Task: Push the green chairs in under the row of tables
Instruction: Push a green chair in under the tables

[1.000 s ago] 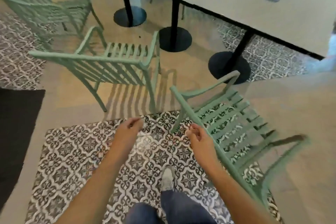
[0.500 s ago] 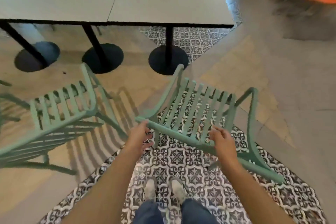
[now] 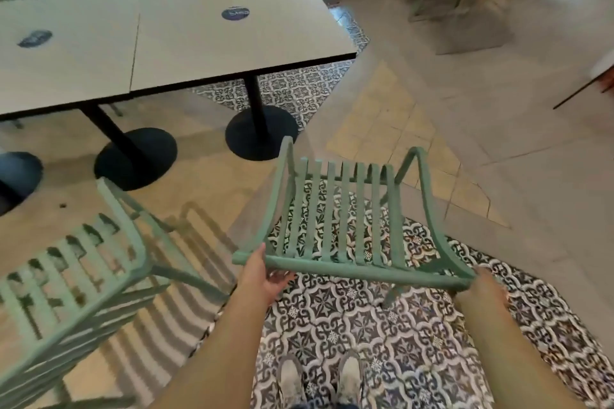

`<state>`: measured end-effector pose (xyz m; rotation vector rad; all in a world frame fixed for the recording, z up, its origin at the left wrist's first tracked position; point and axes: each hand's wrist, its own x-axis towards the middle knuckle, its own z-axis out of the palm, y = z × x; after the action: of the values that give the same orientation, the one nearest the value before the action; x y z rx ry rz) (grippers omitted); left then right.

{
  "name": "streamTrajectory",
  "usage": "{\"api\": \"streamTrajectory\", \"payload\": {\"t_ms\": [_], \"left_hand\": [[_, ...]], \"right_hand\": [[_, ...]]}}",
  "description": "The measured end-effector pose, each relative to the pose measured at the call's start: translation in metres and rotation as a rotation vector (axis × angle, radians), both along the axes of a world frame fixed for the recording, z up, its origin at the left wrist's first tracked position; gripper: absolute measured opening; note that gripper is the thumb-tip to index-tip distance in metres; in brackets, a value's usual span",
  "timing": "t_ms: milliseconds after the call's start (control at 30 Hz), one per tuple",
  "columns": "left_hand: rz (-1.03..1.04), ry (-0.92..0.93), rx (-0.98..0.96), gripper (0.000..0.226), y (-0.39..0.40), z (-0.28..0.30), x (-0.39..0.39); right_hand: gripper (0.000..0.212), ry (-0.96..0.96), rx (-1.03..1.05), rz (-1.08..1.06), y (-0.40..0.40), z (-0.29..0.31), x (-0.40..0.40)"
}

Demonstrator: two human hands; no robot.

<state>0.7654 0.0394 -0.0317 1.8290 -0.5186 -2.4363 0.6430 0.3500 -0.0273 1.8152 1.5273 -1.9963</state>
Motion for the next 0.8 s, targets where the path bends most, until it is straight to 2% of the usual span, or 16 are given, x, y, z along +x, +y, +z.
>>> {"api": "streamTrajectory", "payload": {"t_ms": [33,167,267,533,633,800], "left_hand": [[0.002,-0.005,0.005,0.039,0.000,0.001,-0.001],[-0.032,-0.046,-0.004,0.030,0.000,0.003,-0.007],[-0.040,-0.061,-0.013,0.031,-0.002,0.004,-0.009],[-0.023,-0.113,-0.065,0.027,-0.002,0.011,-0.014],[0.016,-0.096,-0.083,0.025,-0.005,0.015,-0.015],[0.122,-0.110,-0.087,0.028,-0.018,0.020,-0.005]], "right_hand": [[0.011,-0.001,-0.079,0.009,0.005,0.000,-0.002],[0.015,-0.047,-0.307,0.140,0.016,0.000,-0.004],[0.017,-0.058,-0.408,0.104,0.015,0.002,-0.007],[0.005,-0.068,-0.450,0.057,0.020,-0.018,-0.022],[0.023,-0.055,-0.434,0.089,0.011,-0.017,-0.041],[0.025,-0.095,-0.453,0.214,-0.016,-0.022,-0.064]]}}
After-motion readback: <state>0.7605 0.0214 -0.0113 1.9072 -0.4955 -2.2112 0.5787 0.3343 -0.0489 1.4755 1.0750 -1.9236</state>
